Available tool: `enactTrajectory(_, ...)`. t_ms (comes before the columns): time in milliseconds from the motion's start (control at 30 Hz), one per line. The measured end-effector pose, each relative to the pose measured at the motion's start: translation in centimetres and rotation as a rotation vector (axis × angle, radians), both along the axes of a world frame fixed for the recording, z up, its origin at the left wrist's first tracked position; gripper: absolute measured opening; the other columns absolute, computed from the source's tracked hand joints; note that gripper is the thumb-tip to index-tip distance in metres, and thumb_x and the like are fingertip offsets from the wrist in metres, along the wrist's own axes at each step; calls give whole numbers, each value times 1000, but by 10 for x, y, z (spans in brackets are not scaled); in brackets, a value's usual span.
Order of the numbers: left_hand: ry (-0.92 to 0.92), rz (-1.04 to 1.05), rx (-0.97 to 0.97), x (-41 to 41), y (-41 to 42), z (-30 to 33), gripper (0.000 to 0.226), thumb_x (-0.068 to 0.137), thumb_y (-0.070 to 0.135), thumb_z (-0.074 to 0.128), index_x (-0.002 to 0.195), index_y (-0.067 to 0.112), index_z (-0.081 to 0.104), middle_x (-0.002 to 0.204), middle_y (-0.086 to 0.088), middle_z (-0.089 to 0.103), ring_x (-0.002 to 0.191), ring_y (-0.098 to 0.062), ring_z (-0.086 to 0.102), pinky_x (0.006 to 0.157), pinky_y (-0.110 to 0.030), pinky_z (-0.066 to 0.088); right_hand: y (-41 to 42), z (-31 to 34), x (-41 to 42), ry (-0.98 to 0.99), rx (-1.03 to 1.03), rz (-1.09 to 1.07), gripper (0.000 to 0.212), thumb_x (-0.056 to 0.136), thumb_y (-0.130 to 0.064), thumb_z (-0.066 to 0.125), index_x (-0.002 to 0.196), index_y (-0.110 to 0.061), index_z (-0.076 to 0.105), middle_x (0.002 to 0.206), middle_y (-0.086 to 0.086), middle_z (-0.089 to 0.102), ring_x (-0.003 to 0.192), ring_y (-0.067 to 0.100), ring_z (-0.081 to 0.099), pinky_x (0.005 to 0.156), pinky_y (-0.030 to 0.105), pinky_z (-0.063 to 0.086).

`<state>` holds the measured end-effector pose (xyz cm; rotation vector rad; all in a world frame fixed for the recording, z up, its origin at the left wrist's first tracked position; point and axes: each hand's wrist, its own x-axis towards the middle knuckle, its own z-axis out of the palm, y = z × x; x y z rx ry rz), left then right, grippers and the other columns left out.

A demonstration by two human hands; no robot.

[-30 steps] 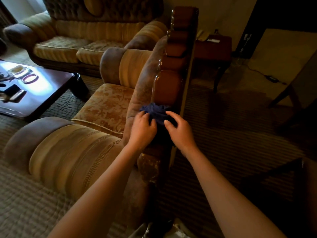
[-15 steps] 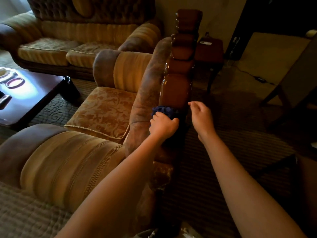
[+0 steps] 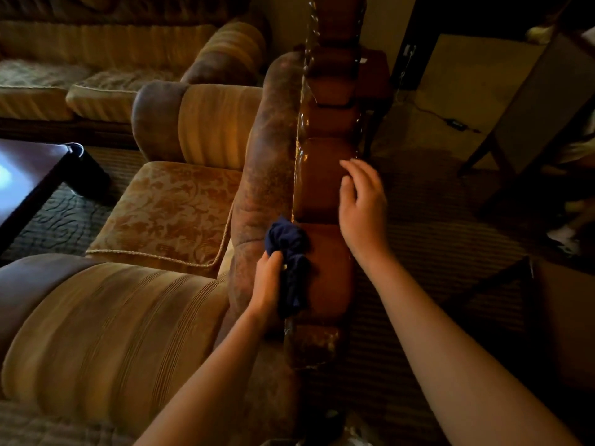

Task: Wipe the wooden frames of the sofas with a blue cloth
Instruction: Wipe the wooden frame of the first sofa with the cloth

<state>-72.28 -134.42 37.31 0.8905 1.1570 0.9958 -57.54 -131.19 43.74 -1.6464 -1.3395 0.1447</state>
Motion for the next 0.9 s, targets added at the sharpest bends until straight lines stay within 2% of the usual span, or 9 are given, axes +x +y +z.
enactTrajectory(133, -67, 22, 42, 21, 44, 30, 23, 98, 19, 36, 108, 18, 56, 101, -1, 65, 92, -12, 62, 84, -27, 52, 32, -22, -20, -203, 75, -87, 36, 95, -12, 38, 125, -7, 58, 137, 15, 48, 132, 32, 40, 107, 43, 36)
enactTrajectory(200, -121, 64, -41, 27, 74, 30, 47, 85, 43, 47, 121, 15, 55, 117, -11, 63, 108, -24, 60, 97, -40, 49, 37, -34, -22, -283, 91, -148, 37, 95, -9, 39, 128, -9, 56, 139, 14, 47, 134, 31, 37, 106, 49, 36)
enactTrajectory(300, -144, 82, -148, 30, 96, -5, 77, 66, 60, 49, 126, 13, 54, 125, -17, 60, 115, -30, 57, 102, -47, 45, 43, -40, -21, -318, 125, -181, 38, 95, -8, 40, 130, -11, 55, 140, 13, 47, 135, 30, 36, 105, 50, 36)
enactTrajectory(467, -19, 54, -71, 24, 75, -1, 24, 98, 15, 36, 112, 4, 52, 84, -4, 59, 75, -9, 61, 66, -21, 52, 44, -40, -20, -306, 148, -168, 38, 96, -9, 37, 128, -11, 57, 138, 13, 48, 133, 31, 39, 103, 51, 37)
enactTrajectory(533, -28, 19, -86, 16, 64, -8, 21, 99, 9, 35, 104, 5, 55, 85, -3, 62, 73, -6, 64, 63, -18, 52, 43, -40, -20, -311, 151, -164, 38, 96, -9, 37, 128, -11, 57, 138, 13, 48, 133, 31, 39, 102, 52, 38)
enactTrajectory(600, -47, -29, -88, 8, 49, -11, 27, 100, 10, 33, 98, 10, 60, 95, -5, 65, 86, -11, 65, 72, -21, 53, 43, -40, -19, -315, 158, -159, 38, 96, -8, 38, 128, -11, 57, 138, 13, 48, 133, 31, 39, 102, 52, 38)
enactTrajectory(733, -73, -8, -163, -5, 23, -12, 28, 100, 10, 32, 95, 11, 59, 88, -5, 63, 71, -3, 66, 66, -18, 52, 42, -40, -20, -303, 166, -161, 38, 95, -7, 38, 128, -10, 57, 138, 14, 49, 133, 32, 39, 102, 51, 38)
enactTrajectory(833, -158, -34, -253, -4, 11, -4, 30, 96, 27, 39, 108, 8, 59, 94, -11, 62, 78, -17, 62, 71, -34, 51, 42, -39, -21, -277, 172, -154, 38, 95, -9, 37, 128, -9, 57, 138, 14, 48, 133, 32, 39, 103, 51, 37)
enactTrajectory(900, -192, -73, -228, 7, 18, 16, 34, 95, 36, 42, 115, 12, 57, 97, -6, 64, 79, -16, 61, 67, -31, 49, 41, -39, -20, -259, 186, -134, 37, 96, -13, 38, 127, -9, 57, 139, 14, 48, 133, 32, 38, 105, 50, 36)
